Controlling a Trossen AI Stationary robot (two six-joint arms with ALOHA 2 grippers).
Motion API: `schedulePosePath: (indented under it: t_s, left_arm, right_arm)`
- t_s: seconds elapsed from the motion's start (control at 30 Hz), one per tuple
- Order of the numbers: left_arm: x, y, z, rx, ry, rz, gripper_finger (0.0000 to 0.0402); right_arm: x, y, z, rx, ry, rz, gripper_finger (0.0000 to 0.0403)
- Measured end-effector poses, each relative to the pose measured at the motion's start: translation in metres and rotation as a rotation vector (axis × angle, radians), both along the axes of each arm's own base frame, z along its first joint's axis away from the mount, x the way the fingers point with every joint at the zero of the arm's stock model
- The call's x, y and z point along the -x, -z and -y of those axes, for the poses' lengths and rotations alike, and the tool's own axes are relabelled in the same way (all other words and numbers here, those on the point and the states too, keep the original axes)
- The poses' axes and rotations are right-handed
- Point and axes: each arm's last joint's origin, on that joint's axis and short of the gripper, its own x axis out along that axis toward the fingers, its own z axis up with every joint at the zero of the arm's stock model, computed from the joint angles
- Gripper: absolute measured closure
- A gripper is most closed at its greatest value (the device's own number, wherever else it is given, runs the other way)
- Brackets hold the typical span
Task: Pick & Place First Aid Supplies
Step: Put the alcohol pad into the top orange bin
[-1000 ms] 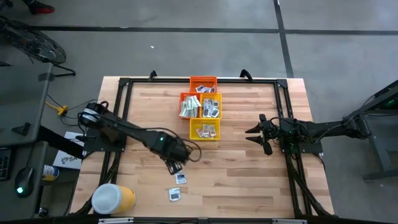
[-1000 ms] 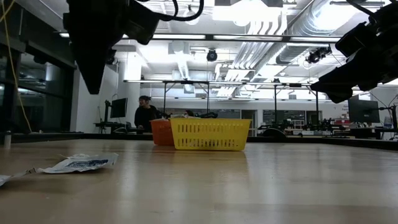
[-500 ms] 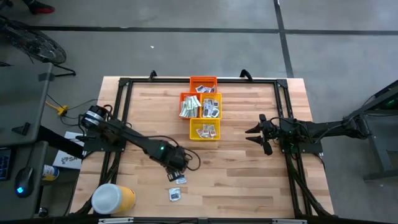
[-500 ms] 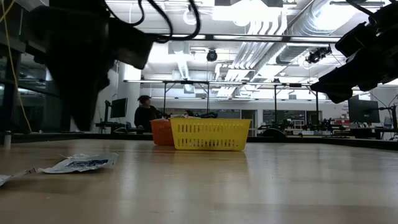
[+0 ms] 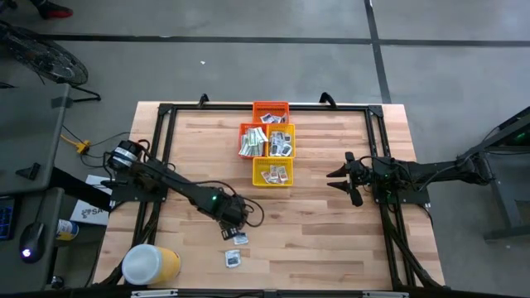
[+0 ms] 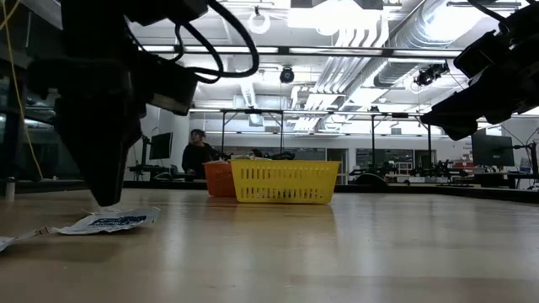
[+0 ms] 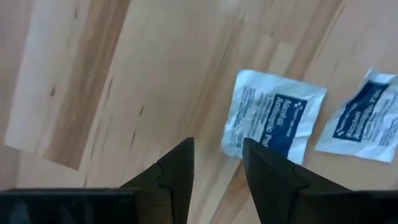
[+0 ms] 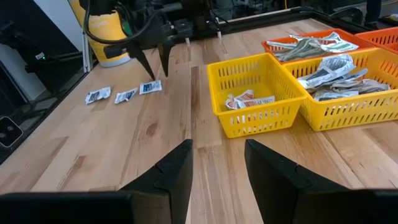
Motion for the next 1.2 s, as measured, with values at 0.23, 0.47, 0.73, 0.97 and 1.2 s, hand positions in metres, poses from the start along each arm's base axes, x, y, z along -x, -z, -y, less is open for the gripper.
schedulePosePath:
  t_s: [0.23, 0.47, 0.73, 0.97, 1.2]
  left_arm:
    - [0.001, 0.007, 0.000, 0.023, 0.000, 0.029, 0.0266]
    - [0.005, 0.017, -0.001, 0.055, 0.003, 0.049, 0.0267]
    - [0.009, 0.023, -0.003, 0.083, -0.018, 0.031, 0.0322]
    - [0.009, 0.024, -0.002, 0.103, -0.046, 0.027, 0.0393]
    - [0.007, 0.023, -0.002, 0.132, -0.150, 0.030, 0.0400]
  right_arm:
    - [0.000, 0.000, 0.000, 0.000, 0.000, 0.000, 0.0263]
    - [0.000, 0.000, 0.000, 0.000, 0.000, 0.000, 0.0263]
    - [0.000, 0.000, 0.000, 0.000, 0.000, 0.000, 0.0263]
    - [0.000, 0.000, 0.000, 0.000, 0.000, 0.000, 0.0263]
    - [0.000, 0.000, 0.000, 0.000, 0.000, 0.000, 0.0263]
